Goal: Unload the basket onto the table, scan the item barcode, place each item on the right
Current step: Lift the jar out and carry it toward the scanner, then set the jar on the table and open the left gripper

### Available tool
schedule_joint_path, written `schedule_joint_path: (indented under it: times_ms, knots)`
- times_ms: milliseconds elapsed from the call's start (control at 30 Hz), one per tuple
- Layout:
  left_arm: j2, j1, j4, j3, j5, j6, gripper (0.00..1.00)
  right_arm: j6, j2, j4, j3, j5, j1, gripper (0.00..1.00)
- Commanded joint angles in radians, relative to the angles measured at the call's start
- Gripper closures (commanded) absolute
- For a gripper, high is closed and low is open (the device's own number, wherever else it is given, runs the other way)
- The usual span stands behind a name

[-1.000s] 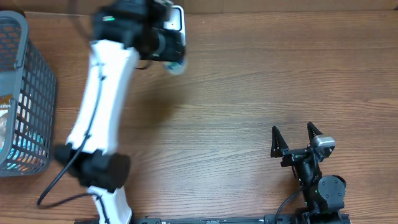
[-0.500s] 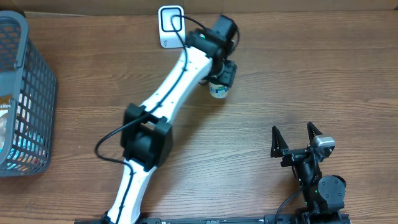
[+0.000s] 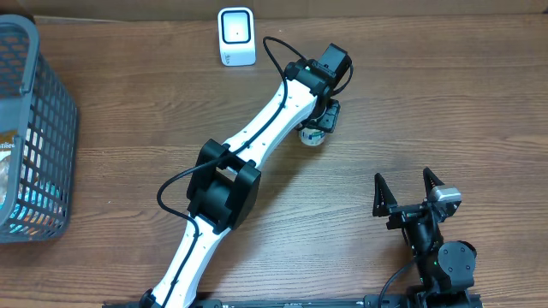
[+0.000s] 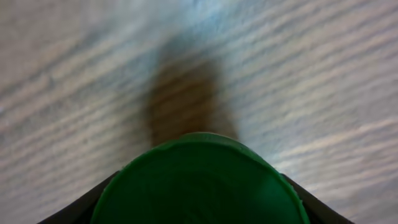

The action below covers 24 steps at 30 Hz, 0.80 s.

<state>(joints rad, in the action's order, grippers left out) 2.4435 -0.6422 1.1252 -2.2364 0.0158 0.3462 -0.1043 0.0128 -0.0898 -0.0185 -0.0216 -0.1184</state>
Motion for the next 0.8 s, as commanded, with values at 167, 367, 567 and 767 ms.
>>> schedule_joint_path:
  times_ms: [167,367,567,767]
  knots:
    - [0.009,-0.013,0.109,-0.017,-0.031,0.024,0.19,-0.001,-0.009,0.006,0.01,0.002,0.001,0.0]
    - [0.009,-0.013,0.125,-0.017,-0.043,0.024,0.02,-0.001,-0.009,0.006,0.01,0.002,0.001,0.0]
    - [0.002,-0.01,0.13,-0.026,-0.043,0.004,0.0,-0.001,-0.009,0.006,0.01,0.002,0.001,0.0]
    - [-0.058,0.011,0.152,-0.099,-0.042,-0.018,0.0,-0.001,-0.009,0.006,0.01,0.002,0.001,0.0]
